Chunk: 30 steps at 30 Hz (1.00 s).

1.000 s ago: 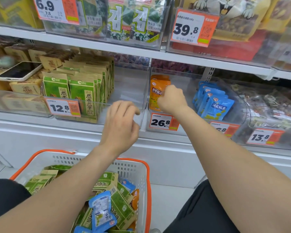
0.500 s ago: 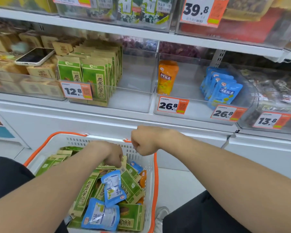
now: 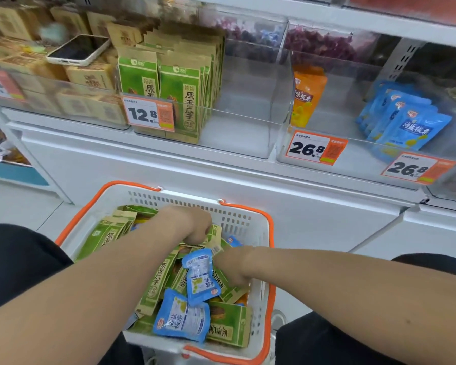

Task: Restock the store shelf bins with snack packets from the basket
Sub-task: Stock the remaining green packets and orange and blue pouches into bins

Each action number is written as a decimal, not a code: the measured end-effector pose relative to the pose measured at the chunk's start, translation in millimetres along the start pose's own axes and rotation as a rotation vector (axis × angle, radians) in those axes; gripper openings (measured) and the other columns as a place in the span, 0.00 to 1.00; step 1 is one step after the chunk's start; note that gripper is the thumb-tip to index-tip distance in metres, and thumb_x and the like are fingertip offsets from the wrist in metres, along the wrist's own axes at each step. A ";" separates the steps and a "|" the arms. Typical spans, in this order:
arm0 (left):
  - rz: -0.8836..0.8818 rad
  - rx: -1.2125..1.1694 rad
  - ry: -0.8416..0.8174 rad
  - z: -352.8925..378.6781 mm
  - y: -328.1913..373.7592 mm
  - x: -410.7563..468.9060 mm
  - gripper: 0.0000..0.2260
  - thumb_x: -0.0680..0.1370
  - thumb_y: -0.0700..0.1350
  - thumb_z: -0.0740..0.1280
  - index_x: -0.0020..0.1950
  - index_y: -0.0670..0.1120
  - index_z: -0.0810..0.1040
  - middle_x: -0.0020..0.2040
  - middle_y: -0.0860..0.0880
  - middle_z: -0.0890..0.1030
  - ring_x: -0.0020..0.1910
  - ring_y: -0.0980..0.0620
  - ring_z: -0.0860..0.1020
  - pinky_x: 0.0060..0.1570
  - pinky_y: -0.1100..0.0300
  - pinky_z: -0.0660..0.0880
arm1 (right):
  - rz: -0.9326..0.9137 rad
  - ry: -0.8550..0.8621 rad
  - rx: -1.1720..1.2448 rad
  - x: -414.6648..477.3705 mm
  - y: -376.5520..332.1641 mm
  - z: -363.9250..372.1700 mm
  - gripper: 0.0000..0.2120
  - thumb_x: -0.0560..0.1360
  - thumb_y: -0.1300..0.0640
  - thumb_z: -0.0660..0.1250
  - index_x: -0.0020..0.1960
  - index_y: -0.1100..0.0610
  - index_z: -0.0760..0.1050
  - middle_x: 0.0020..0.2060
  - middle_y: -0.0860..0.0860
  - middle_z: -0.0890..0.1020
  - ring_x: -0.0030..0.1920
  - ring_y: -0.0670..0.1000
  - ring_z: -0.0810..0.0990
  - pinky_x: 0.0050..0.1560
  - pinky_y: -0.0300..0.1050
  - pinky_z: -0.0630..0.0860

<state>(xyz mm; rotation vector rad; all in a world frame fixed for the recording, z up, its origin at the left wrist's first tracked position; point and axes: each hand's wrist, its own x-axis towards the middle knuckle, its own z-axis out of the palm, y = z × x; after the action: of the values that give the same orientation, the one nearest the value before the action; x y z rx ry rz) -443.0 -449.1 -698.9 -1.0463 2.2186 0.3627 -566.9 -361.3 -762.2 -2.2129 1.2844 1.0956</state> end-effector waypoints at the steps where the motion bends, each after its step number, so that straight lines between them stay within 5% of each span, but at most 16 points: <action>1: 0.000 0.002 -0.002 1.2 -2.8 0.9 0.08 0.83 0.43 0.61 0.59 0.53 0.76 0.68 0.46 0.79 0.61 0.44 0.80 0.56 0.51 0.76 | 0.011 -0.021 0.033 3.3 -2.2 0.1 0.19 0.79 0.58 0.68 0.68 0.61 0.74 0.59 0.58 0.80 0.54 0.58 0.82 0.45 0.49 0.78; 5: -0.014 -0.022 0.009 5.5 -13.2 7.6 0.05 0.83 0.43 0.61 0.55 0.54 0.71 0.58 0.48 0.76 0.50 0.46 0.72 0.51 0.53 0.71 | 0.071 0.058 0.175 9.1 -3.7 -6.9 0.17 0.83 0.59 0.62 0.69 0.65 0.71 0.64 0.60 0.75 0.58 0.59 0.77 0.47 0.45 0.65; 10: -0.018 -0.035 -0.036 1.6 -14.4 -1.3 0.10 0.83 0.39 0.59 0.58 0.51 0.75 0.64 0.45 0.78 0.51 0.46 0.71 0.51 0.54 0.72 | 0.143 0.171 0.214 10.4 -8.4 -13.2 0.18 0.81 0.57 0.65 0.70 0.61 0.73 0.69 0.62 0.70 0.67 0.63 0.72 0.67 0.54 0.70; 12: -0.019 -0.046 -0.047 -0.7 -14.5 -7.2 0.12 0.81 0.37 0.59 0.59 0.51 0.75 0.68 0.44 0.78 0.51 0.46 0.72 0.51 0.54 0.73 | 0.168 0.223 0.380 10.1 -5.5 -13.9 0.19 0.77 0.60 0.72 0.66 0.60 0.75 0.67 0.64 0.71 0.63 0.65 0.76 0.63 0.58 0.77; 15: -0.033 -0.039 -0.057 -2.9 -16.0 -15.4 0.13 0.81 0.35 0.59 0.58 0.51 0.73 0.61 0.45 0.77 0.50 0.45 0.71 0.49 0.54 0.71 | 0.207 0.245 0.530 9.3 1.4 -21.8 0.14 0.74 0.64 0.72 0.59 0.61 0.80 0.60 0.59 0.80 0.58 0.60 0.81 0.58 0.54 0.82; 17: -0.039 -0.051 -0.046 -6.9 -16.7 -22.6 0.17 0.81 0.34 0.59 0.66 0.47 0.77 0.66 0.45 0.77 0.56 0.44 0.75 0.51 0.55 0.72 | 0.230 0.297 0.602 0.5 6.9 -34.4 0.08 0.73 0.65 0.69 0.50 0.61 0.83 0.49 0.56 0.85 0.50 0.56 0.83 0.50 0.50 0.84; 21: -0.019 -0.135 0.014 -8.2 -22.0 -29.7 0.33 0.80 0.36 0.68 0.82 0.51 0.62 0.76 0.46 0.73 0.69 0.43 0.76 0.62 0.50 0.77 | 0.306 0.481 0.806 -15.4 26.2 -59.7 0.12 0.72 0.65 0.63 0.31 0.59 0.69 0.28 0.54 0.70 0.36 0.57 0.75 0.34 0.45 0.73; 25: 0.029 -0.301 0.144 -5.6 -28.3 -32.0 0.51 0.67 0.52 0.85 0.80 0.55 0.55 0.69 0.47 0.75 0.65 0.41 0.77 0.61 0.44 0.77 | 0.415 0.578 1.214 -24.4 40.2 -80.1 0.04 0.77 0.62 0.61 0.45 0.61 0.74 0.38 0.58 0.76 0.41 0.57 0.77 0.40 0.46 0.70; 30: 0.211 -0.634 0.582 -11.9 -34.5 -32.3 0.13 0.77 0.53 0.77 0.57 0.52 0.77 0.55 0.50 0.77 0.56 0.48 0.76 0.56 0.52 0.72 | 0.324 0.510 1.919 -67.4 53.2 -102.4 0.15 0.80 0.65 0.52 0.50 0.66 0.78 0.41 0.63 0.82 0.29 0.54 0.75 0.30 0.41 0.68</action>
<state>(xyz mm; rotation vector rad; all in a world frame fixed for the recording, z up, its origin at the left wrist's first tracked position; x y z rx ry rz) -406.6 -458.3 -667.8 -1.3682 2.8319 1.0129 -585.9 -415.2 -641.4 -0.6934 1.6386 -0.7068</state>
